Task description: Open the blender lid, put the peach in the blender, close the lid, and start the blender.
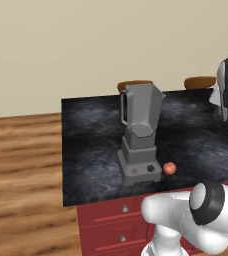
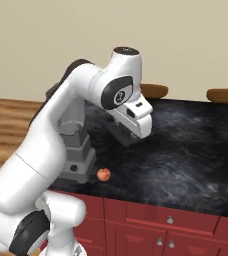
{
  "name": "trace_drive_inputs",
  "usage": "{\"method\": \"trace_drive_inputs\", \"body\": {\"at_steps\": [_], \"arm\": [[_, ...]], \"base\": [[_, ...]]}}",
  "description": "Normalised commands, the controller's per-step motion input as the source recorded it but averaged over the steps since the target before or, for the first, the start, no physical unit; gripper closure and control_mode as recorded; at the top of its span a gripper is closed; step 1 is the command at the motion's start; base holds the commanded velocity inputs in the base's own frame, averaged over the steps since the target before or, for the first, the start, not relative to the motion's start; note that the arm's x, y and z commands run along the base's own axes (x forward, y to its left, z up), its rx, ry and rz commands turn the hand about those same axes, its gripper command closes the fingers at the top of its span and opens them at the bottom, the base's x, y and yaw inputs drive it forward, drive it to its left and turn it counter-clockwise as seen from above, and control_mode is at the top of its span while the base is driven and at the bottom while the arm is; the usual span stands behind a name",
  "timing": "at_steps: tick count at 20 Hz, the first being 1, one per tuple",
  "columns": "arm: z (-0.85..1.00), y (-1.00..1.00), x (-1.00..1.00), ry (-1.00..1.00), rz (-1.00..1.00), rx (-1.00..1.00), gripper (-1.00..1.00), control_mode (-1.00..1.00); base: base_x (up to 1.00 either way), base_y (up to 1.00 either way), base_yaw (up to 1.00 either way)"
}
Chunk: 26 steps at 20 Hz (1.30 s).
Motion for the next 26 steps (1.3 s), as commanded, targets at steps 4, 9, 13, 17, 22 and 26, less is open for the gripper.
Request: {"method": "trace_drive_inputs", "body": {"at_steps": [4,9,13,17,22,26], "arm": [[-0.98,-1.00,0.31,0.16,-0.20,0.18,1.00,-1.00],[-0.99,-0.99,0.95,0.13,-0.02,0.14,1.00,-1.00],[-1.00,-0.75,0.98,0.02,0.02,0.04,1.00,-1.00],[-0.90,-0.67,0.66,-0.05,0.11,0.01,1.00,-1.00],[-0.34,-0.27,0.31,0.00,0.11,0.00,1.00,-1.00],[-0.25,-0.02,0.23,0.00,0.12,-0.01,1.00,-1.00]], "base": [[0.00,0.00,0.00],[0.00,0.00,0.00],[0.00,0.00,0.00],[0.00,0.00,0.00],[0.00,0.00,0.00],[0.00,0.00,0.00]]}}
